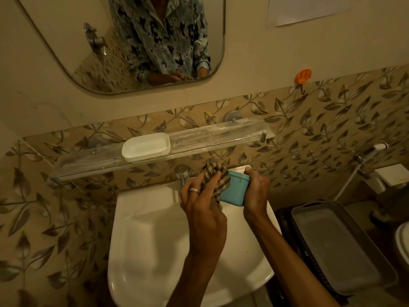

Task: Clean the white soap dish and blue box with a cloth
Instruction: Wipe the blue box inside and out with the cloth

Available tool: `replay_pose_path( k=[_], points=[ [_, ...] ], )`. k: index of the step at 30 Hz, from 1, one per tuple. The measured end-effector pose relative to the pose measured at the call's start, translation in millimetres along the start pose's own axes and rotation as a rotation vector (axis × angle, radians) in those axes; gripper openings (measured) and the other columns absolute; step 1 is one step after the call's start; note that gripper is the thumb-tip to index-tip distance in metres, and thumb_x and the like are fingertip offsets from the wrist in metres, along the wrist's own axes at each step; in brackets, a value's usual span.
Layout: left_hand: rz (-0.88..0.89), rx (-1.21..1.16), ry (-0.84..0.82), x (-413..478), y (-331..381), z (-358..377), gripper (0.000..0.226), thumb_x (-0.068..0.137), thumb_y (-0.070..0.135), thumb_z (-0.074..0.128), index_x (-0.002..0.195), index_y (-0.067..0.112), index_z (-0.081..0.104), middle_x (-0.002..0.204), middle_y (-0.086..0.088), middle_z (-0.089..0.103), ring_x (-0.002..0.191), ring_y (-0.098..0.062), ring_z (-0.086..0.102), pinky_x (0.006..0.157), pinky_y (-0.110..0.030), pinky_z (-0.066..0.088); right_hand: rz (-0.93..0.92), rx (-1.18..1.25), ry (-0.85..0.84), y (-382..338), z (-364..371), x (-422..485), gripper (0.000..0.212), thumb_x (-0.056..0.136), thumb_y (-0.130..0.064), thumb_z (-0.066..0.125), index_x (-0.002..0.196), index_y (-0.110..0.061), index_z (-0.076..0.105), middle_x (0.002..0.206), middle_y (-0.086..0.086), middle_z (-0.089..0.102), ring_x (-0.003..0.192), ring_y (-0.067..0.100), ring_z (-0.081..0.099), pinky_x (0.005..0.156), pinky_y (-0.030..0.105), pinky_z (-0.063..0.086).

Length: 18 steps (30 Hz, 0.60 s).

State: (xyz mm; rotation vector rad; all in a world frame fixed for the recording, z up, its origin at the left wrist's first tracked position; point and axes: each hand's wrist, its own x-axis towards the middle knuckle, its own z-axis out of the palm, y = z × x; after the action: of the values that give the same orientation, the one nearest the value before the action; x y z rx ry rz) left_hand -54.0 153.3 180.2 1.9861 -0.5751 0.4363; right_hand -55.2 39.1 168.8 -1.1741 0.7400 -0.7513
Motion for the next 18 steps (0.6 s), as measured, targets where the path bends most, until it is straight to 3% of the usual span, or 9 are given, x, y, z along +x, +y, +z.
replay_pose_path(
  k=[3,7,9,12,14,16,18],
  points=[
    [0.0,-0.001,0.02,-8,13,6,0.049,0.086,0.015,0.032,0.13,0.026,0.051,0.138,0.009,0.034,0.132,-0.018,0.026,0.1,-0.047,0.044,-0.039,-0.008,-0.008,-5,6,1,0.037,0.089,-0.029,0.049,0.059,-0.007,0.053,0.057,0.009,0.055,0.054,0.019,0.055,0.053,0.03,0.041],
    [0.218,0.078,-0.053,-25,22,14,0.043,0.085,0.01,0.043,0.125,0.022,0.057,0.135,0.007,0.04,0.128,-0.016,0.028,0.106,-0.024,0.028,-0.225,-0.118,-0.08,-1,4,1,0.036,0.097,-0.002,0.043,0.065,-0.013,0.056,0.052,-0.005,0.059,0.048,-0.001,0.054,0.049,0.011,0.042],
    [0.268,0.124,-0.037,-16,12,13,0.05,0.076,0.003,0.057,0.123,0.019,0.058,0.134,0.004,0.041,0.124,-0.021,0.031,0.106,-0.025,0.028,-0.213,-0.113,-0.097,-4,6,-1,0.034,0.096,-0.004,0.043,0.067,-0.011,0.058,0.054,-0.005,0.058,0.048,0.0,0.053,0.049,0.015,0.043],
    [0.152,0.157,0.027,8,-8,0,0.06,0.072,0.0,0.057,0.129,0.019,0.052,0.135,-0.001,0.039,0.123,-0.026,0.031,0.097,-0.038,0.04,-0.13,-0.072,-0.053,-9,15,4,0.035,0.087,-0.022,0.048,0.057,-0.006,0.055,0.053,0.006,0.053,0.048,0.012,0.054,0.048,0.028,0.041],
    [-0.008,0.039,0.078,23,-14,-7,0.057,0.081,-0.005,0.047,0.131,0.021,0.051,0.135,0.002,0.039,0.125,-0.018,0.03,0.098,-0.023,0.038,-0.129,-0.071,-0.06,-10,20,7,0.035,0.087,-0.021,0.046,0.055,-0.007,0.051,0.055,0.009,0.052,0.053,0.019,0.056,0.05,0.029,0.04],
    [-0.057,-0.045,0.129,25,-11,-6,0.054,0.086,-0.005,0.043,0.131,0.024,0.051,0.133,0.008,0.035,0.126,-0.015,0.034,0.094,-0.005,0.037,-0.147,-0.065,-0.06,-12,26,9,0.037,0.092,-0.015,0.044,0.056,-0.006,0.048,0.055,0.01,0.051,0.054,0.022,0.056,0.051,0.028,0.039],
    [0.018,-0.068,0.133,13,2,1,0.047,0.089,0.005,0.039,0.13,0.026,0.05,0.133,0.011,0.036,0.126,-0.022,0.038,0.096,-0.015,0.045,-0.235,-0.096,-0.073,-13,34,10,0.039,0.089,-0.017,0.043,0.05,-0.01,0.044,0.05,0.007,0.047,0.049,0.015,0.051,0.047,0.026,0.037]
  ],
)
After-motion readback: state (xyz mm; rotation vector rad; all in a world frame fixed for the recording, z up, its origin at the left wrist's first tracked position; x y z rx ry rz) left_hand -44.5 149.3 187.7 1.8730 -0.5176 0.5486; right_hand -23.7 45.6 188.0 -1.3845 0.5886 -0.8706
